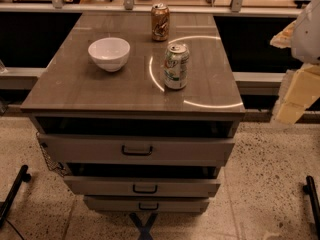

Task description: Place 7up can into white bowl

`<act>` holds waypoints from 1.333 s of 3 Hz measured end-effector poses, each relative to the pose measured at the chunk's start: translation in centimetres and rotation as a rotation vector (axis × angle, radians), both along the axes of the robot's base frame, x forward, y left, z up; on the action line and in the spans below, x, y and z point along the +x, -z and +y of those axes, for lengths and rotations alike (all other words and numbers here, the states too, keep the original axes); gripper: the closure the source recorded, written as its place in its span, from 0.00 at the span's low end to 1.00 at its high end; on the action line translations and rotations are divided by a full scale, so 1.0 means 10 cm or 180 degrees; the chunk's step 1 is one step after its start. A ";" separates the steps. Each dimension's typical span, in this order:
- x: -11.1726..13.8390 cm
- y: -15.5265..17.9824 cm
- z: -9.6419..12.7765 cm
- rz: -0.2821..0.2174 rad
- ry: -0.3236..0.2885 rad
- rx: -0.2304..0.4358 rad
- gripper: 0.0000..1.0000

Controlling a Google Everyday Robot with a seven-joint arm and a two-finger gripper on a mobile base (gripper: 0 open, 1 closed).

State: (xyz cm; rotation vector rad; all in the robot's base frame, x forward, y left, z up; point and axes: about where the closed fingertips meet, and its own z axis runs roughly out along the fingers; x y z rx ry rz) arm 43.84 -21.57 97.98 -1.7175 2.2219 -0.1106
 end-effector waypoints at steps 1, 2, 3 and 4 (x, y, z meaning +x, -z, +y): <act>0.03 -0.01 0.01 -0.0025 -0.0001 0.0013 0.00; 0.35 -0.07 0.13 -0.0288 -0.0013 0.0160 0.00; 0.97 -0.10 0.43 -0.0666 0.0135 0.0738 0.00; 1.34 -0.08 0.63 -0.0757 0.0340 0.1168 0.00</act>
Offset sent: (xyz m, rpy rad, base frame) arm 0.0807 0.0272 0.0124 0.1175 -0.1942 0.0091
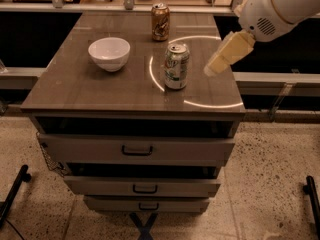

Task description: Place 7up can into white bowl

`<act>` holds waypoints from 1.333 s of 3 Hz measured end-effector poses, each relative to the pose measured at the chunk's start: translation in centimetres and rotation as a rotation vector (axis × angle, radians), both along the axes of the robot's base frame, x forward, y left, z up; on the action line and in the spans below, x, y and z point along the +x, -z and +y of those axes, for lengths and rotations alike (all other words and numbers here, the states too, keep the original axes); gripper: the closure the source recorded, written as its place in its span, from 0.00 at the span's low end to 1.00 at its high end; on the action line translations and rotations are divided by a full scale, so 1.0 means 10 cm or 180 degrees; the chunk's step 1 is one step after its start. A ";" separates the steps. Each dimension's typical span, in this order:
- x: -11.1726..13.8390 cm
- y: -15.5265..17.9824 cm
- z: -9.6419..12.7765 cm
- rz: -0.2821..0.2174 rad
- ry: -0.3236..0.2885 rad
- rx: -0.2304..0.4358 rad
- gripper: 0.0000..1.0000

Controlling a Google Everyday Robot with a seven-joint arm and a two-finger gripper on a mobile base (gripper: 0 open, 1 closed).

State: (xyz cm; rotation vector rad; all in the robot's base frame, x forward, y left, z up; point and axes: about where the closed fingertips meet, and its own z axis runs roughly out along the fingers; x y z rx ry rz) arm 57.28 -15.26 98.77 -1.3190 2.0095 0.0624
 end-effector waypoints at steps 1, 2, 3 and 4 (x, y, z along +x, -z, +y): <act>0.39 0.13 0.19 0.0026 0.0234 0.0449 0.00; 0.54 0.24 0.30 0.0103 0.0309 0.0607 0.00; 0.66 0.47 0.60 0.0340 0.0133 0.0786 0.00; 0.68 0.60 0.80 0.0461 -0.0018 0.0837 0.00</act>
Offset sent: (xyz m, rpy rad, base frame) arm 0.0752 0.0385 -0.0384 0.2552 0.0638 -0.1334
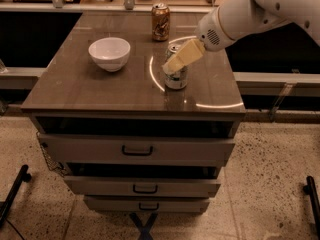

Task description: Place 7up can into white bowl

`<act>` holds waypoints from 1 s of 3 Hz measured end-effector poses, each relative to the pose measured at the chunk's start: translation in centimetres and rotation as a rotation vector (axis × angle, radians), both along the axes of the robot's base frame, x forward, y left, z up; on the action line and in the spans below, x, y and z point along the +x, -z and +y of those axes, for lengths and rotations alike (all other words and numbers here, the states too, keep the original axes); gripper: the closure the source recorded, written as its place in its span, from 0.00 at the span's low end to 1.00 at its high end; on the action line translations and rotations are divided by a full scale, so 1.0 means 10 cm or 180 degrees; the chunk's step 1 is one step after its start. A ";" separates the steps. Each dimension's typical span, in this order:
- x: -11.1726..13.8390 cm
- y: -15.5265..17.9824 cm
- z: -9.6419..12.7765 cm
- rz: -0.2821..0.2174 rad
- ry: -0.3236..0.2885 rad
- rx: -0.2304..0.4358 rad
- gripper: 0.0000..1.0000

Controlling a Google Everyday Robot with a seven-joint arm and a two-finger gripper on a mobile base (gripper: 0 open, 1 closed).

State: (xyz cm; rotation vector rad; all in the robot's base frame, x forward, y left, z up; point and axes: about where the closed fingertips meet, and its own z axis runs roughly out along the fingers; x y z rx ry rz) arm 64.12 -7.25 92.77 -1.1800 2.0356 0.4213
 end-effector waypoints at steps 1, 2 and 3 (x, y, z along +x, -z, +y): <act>0.01 0.13 0.18 0.0096 -0.0138 -0.0001 0.26; 0.01 0.15 0.25 0.0123 -0.0200 -0.0022 0.48; 0.03 0.05 0.27 0.0087 -0.0255 -0.0039 0.72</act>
Offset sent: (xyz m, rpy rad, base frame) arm 0.0017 0.0289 -0.0145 -0.0148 0.0452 0.0797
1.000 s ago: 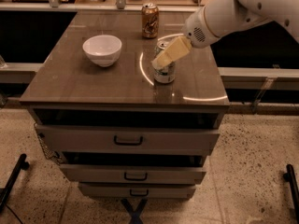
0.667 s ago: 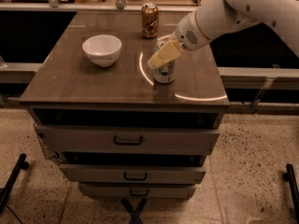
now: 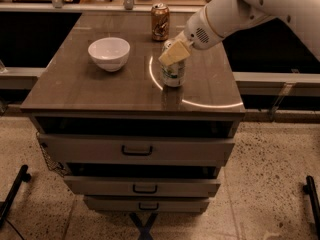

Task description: Place 7up can into white bowl

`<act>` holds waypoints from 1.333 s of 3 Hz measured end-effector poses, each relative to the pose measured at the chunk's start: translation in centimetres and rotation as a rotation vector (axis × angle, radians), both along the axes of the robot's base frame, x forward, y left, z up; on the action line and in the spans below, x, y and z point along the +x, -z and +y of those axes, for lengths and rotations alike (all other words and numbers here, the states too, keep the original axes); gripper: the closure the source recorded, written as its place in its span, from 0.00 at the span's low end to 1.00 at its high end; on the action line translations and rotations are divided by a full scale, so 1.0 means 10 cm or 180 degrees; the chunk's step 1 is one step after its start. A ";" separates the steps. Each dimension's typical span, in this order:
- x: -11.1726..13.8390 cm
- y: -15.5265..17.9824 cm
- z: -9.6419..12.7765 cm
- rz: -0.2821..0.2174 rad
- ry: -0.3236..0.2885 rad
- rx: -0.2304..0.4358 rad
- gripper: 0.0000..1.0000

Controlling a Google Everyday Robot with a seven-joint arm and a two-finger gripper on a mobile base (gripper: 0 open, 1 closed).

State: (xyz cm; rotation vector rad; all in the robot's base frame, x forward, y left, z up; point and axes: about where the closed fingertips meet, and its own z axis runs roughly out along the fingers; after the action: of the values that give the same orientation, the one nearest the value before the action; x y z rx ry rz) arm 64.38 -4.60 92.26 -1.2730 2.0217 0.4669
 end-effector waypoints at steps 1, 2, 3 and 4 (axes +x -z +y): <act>0.06 -0.26 -0.02 -0.0152 -0.0054 0.0001 0.95; 0.19 -0.55 0.10 -0.0305 -0.0203 0.0045 1.00; 0.33 -0.83 0.35 -0.0473 -0.0416 0.0066 1.00; 0.42 -1.05 0.71 -0.0596 -0.0672 0.0110 1.00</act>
Offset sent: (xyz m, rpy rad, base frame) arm 0.0369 0.0220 0.0972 0.0356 -0.1677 0.1171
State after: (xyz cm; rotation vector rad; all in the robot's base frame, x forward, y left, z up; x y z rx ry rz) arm 68.59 2.46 102.77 -1.4598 1.7269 0.4599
